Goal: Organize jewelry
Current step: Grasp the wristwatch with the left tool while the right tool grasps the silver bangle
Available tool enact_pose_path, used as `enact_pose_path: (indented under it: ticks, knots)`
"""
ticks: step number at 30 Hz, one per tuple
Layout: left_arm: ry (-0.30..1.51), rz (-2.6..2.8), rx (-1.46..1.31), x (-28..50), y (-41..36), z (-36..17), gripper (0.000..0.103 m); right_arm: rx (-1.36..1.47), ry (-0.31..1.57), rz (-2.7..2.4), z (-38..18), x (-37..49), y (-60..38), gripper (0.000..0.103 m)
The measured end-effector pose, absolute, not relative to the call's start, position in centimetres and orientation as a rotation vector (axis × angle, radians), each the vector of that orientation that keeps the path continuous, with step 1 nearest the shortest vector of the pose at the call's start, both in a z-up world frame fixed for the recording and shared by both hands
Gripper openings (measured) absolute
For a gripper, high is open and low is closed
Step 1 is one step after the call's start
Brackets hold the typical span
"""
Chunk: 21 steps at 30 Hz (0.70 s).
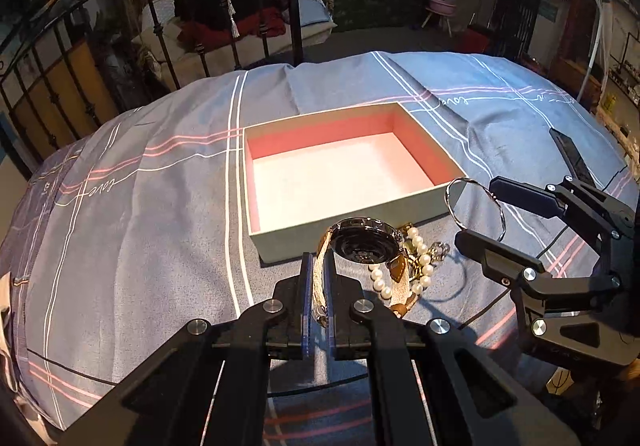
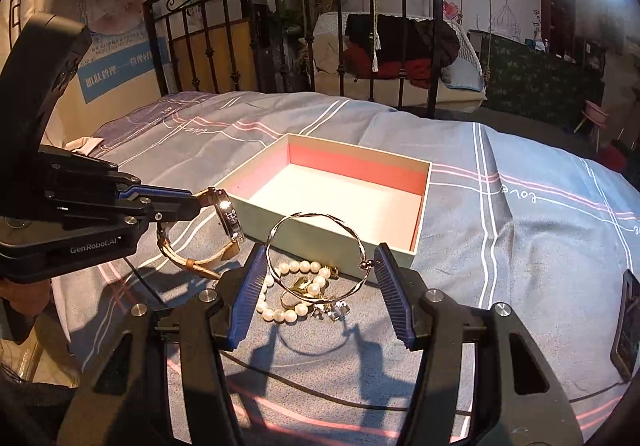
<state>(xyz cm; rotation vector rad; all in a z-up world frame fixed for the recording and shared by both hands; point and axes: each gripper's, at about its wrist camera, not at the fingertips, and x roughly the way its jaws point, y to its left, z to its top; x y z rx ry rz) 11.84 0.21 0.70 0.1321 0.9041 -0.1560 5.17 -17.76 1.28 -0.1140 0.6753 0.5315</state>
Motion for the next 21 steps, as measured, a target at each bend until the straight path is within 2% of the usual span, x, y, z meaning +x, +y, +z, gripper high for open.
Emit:
enact_pose_path:
  ticks: [11, 21]
  knots:
    - [0.827, -0.089, 0.021, 19.3, 0.8, 3.5, 0.010, -0.120, 0.661, 0.461, 3.6, 12.8, -16.2, 0.056]
    - [0.918, -0.062, 0.052, 24.3, 0.8, -0.4, 0.010, -0.168, 0.804, 0.460, 0.1, 17.7, -13.7, 0.056]
